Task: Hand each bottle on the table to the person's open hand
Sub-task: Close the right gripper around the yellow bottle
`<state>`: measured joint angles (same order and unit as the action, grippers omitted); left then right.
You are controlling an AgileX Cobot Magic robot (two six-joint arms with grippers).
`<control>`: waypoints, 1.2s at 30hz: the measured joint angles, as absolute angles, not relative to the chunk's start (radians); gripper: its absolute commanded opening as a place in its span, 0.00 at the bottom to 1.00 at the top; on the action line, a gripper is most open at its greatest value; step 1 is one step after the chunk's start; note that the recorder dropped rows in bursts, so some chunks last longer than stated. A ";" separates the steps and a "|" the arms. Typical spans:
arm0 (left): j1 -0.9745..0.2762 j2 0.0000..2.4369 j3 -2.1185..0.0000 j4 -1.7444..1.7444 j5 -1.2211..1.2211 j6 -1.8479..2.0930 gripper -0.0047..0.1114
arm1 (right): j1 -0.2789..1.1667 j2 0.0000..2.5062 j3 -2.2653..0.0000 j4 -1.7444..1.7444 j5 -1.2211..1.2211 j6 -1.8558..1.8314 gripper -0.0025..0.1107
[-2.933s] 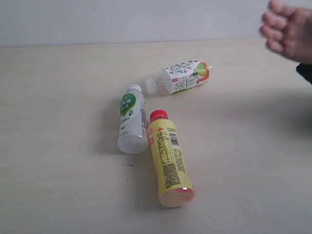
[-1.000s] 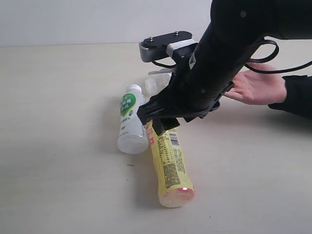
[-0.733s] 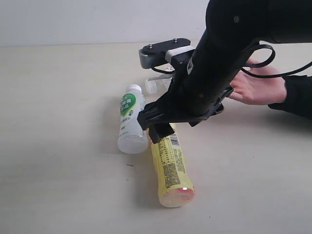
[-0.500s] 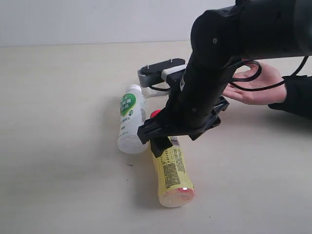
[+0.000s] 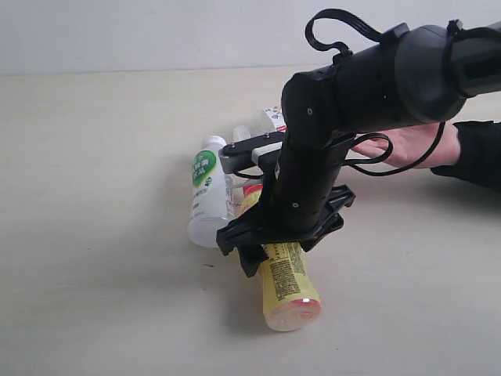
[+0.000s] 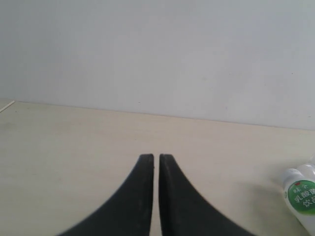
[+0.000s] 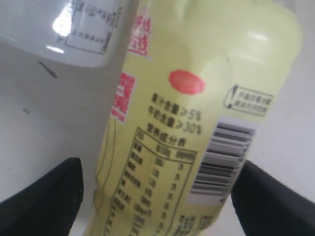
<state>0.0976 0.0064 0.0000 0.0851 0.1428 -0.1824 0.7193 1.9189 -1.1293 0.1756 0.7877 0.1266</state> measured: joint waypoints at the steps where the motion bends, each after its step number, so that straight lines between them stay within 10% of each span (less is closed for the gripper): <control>1: 0.098 0.006 0.000 0.085 0.143 -0.182 0.10 | 0.719 1.919 -1.129 0.176 0.788 0.127 0.71; 22: 0.098 0.006 0.000 0.085 0.143 -0.182 0.10 | 0.719 1.919 -1.129 0.103 0.795 0.207 0.70; 36: 0.098 0.006 0.000 0.085 0.143 -0.182 0.10 | 0.719 1.919 -1.129 0.101 0.818 0.230 0.16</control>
<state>0.0976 0.0064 0.0000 0.0851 0.1428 -0.1824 0.7193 1.9189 -1.1293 0.1012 0.8175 0.2298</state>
